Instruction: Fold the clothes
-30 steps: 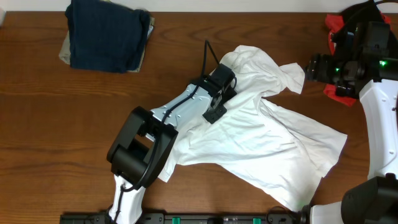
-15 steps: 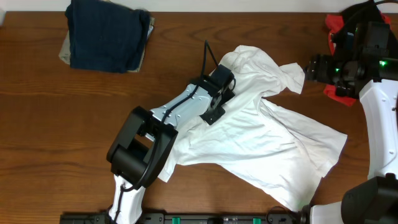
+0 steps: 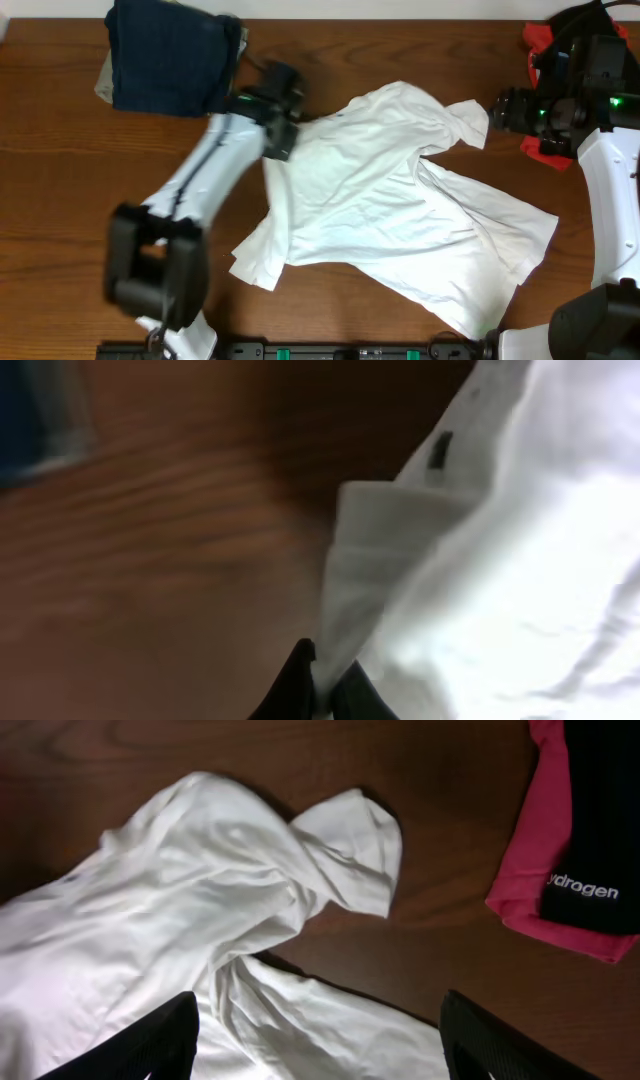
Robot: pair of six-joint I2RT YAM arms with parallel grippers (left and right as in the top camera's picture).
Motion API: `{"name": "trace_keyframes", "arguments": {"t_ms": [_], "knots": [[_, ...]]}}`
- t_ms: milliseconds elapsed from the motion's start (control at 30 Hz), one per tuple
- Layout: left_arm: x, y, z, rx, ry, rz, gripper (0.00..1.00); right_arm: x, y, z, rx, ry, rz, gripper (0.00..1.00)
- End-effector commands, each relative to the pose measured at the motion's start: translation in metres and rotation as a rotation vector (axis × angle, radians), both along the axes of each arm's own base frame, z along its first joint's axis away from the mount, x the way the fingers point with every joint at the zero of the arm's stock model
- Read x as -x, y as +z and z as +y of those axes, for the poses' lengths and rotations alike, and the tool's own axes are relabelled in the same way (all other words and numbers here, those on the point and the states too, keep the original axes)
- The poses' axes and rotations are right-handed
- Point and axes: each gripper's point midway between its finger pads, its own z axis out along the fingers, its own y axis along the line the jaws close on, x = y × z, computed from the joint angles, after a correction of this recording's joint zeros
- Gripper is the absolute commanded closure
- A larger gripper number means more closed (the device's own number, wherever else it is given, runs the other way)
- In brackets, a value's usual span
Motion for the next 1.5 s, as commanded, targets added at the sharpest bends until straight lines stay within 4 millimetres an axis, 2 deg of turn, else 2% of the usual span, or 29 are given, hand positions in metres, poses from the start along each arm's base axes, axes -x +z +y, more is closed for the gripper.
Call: {"name": "trace_keyframes", "arguments": {"t_ms": [0, 133, 233, 533, 700, 867, 933, 967, 1067, 1167, 1267, 1467], "knots": [[-0.005, 0.014, 0.039, -0.003, 0.132, -0.02, 0.94, 0.002, -0.003, 0.007, -0.003, 0.014, 0.008, 0.25], [0.001, 0.004, 0.078, -0.013, 0.226, 0.023, 0.94, 0.003, -0.005, 0.016, -0.003, 0.036, 0.014, 0.25], [0.009, -0.004, 0.099, -0.02, 0.277, 0.056, 0.94, 0.004, -0.009, 0.023, -0.003, 0.054, 0.021, 0.25], [0.042, -0.02, 0.157, -0.042, 0.429, 0.171, 0.94, 0.011, -0.027, 0.031, -0.011, 0.074, 0.057, 0.25], [0.056, -0.021, 0.179, -0.039, 0.495, 0.213, 0.94, 0.013, -0.032, 0.031, -0.011, 0.074, 0.066, 0.24], [0.06, -0.021, 0.182, -0.039, 0.504, 0.224, 0.92, 0.008, -0.029, 0.031, -0.009, 0.074, 0.044, 0.25], [0.06, -0.021, 0.182, -0.039, 0.503, 0.227, 0.84, 0.006, -0.029, 0.031, -0.009, 0.074, 0.037, 0.25], [0.06, -0.021, 0.182, -0.039, 0.503, 0.227, 0.75, 0.006, -0.028, 0.031, -0.008, 0.074, 0.036, 0.25], [0.06, -0.021, 0.182, -0.039, 0.503, 0.225, 0.6, 0.005, -0.028, 0.031, -0.008, 0.074, 0.031, 0.25], [0.059, -0.018, 0.182, -0.039, 0.503, 0.217, 0.55, 0.004, -0.027, 0.031, -0.008, 0.074, 0.025, 0.25], [0.054, -0.008, 0.182, -0.036, 0.503, 0.192, 0.52, 0.003, -0.027, 0.031, -0.015, 0.066, 0.022, 0.24], [0.04, 0.03, 0.172, -0.026, 0.466, 0.066, 0.46, 0.002, -0.025, 0.036, -0.04, 0.08, 0.014, 0.23]]}}
